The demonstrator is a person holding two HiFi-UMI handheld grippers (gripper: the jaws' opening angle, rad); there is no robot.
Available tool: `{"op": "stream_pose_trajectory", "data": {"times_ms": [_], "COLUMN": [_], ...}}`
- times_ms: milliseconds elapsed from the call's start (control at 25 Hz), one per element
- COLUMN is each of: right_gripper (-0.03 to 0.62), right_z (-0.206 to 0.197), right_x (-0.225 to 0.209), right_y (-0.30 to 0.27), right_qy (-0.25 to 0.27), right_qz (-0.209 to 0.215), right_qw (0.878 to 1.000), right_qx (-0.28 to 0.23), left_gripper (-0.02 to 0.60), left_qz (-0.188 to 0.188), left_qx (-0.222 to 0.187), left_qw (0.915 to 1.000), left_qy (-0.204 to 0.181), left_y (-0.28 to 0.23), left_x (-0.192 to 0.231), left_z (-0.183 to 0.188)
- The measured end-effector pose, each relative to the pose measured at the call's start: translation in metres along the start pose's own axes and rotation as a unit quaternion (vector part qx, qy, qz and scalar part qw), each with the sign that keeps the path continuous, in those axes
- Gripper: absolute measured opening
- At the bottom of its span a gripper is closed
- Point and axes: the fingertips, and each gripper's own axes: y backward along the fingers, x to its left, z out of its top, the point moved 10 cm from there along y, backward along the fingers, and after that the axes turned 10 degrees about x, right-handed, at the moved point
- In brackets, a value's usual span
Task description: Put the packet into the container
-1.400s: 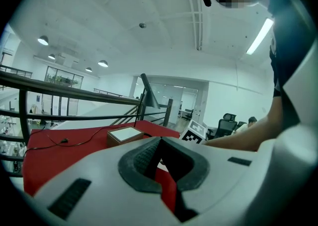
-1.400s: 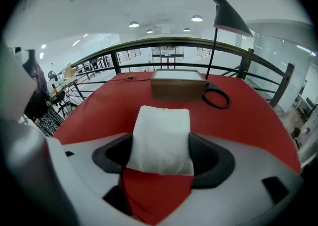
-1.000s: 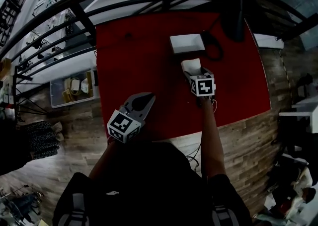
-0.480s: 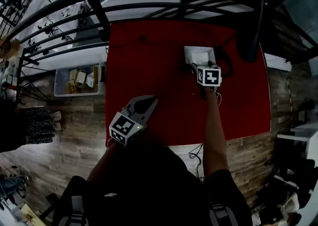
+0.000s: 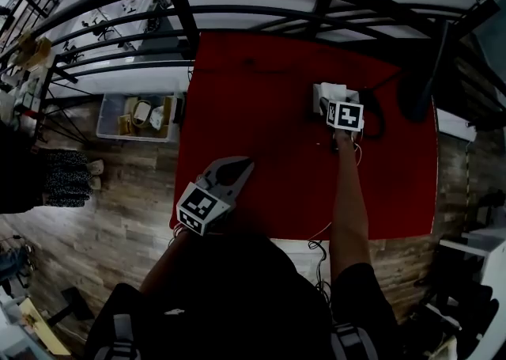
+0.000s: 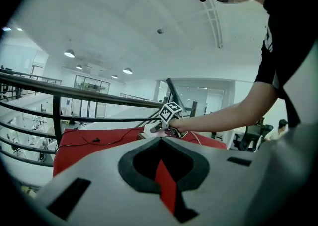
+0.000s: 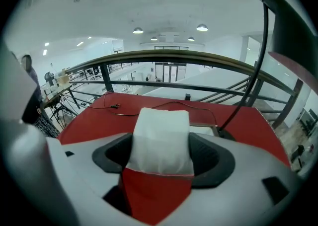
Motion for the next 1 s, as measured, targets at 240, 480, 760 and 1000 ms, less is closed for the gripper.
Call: {"op": "stream_pose_trajectory", "data": {"times_ms": [240, 480, 760, 1000], "right_gripper": [0.376, 0.376, 0.377, 0.377], "right_z": [0.007, -0.001, -0.016, -0.017], "right_x": [-0.003, -0.001, -0.004, -0.003], "right_y": [-0.016, -0.038, -0.045, -0.037], "right_qy": [-0.011, -0.023, -0.034, -0.041], "right_qz": [-0.001, 0.0, 0.008, 0.012], "right_qw": [1.0, 1.0, 0.999, 0.997], "right_qx": [0.013, 0.019, -0.041, -0.059], "left_gripper": [0.003, 0.003, 0.003, 0.003], "left_qz": [0.006, 0.008, 0.012, 0.007], "left_qx": [0.003, 0.01, 0.015, 0.012], "left_qw": [1.0, 0.9999, 0.9998, 0.9999], "left_qy": [-0.001, -0.002, -0.003, -0.003], "left_y": [-0.002, -0.004, -0.006, -0.005], "left_x": [-0.002, -0.001, -0.005, -0.006], "left_z": [0.001, 0.001, 0.002, 0.005]}}
